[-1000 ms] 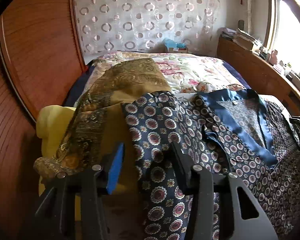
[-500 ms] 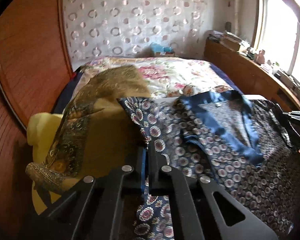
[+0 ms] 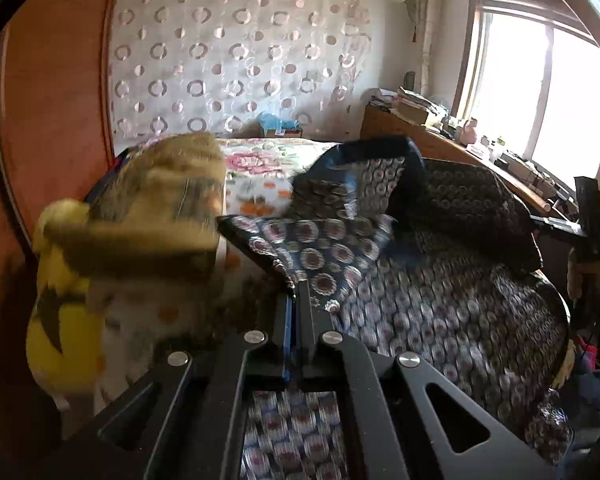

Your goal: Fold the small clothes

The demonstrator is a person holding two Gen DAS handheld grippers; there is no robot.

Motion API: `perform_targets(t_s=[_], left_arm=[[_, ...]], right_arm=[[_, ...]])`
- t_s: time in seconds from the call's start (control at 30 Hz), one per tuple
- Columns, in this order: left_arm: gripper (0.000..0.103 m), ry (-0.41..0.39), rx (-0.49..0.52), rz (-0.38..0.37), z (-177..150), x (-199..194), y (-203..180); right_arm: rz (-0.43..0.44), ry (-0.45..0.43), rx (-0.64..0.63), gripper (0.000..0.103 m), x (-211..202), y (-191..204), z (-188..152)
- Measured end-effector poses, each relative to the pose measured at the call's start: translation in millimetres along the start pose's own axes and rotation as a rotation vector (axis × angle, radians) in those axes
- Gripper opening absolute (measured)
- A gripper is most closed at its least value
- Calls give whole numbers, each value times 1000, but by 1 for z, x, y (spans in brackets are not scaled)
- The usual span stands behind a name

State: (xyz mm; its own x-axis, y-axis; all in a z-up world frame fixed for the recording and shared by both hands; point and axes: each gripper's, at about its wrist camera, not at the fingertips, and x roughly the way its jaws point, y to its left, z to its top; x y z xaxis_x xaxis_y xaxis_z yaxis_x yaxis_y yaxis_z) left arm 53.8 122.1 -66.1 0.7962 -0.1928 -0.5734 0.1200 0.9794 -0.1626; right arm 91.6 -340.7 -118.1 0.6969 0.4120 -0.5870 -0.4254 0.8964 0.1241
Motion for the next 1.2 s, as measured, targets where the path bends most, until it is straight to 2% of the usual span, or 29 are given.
perform_targets(t_s=[0.13,0.4,0.57,0.73,0.87,0.93,1.0,1.1,1.17,1.2], left_arm=[[2,-4,-22,-1,-16,-13,-1],[2,-17,-62,46,-48,-50,6],[2,-21,-74,97,-52,-73,17],[2,-6,-45,139,-53,-87,19],[4,8,-56,132,-52,-88,25],[13,-2,-53,147,-49,-90,27],[35,-18,-55,143,-44,-92,28],[57,-53,-52,136,-33,-95,31],[66,-63,-41,141,-24,-92,35],[66,-64,-34,146,-21,-90,35]], right_arm=[[25,4,35,2,-13,-1,-32],[-16,2,43,2,-63,-4,-70],[-44,53,34,2,-83,-8,-76],[-48,86,31,2,-97,-2,-75],[-60,108,18,2,-98,5,-71],[-63,110,18,2,-100,4,-65],[-74,93,6,2,-104,6,-59],[-76,58,-11,6,-113,10,-52],[-93,49,-27,10,-118,12,-48],[-101,39,-29,15,-119,12,-44]])
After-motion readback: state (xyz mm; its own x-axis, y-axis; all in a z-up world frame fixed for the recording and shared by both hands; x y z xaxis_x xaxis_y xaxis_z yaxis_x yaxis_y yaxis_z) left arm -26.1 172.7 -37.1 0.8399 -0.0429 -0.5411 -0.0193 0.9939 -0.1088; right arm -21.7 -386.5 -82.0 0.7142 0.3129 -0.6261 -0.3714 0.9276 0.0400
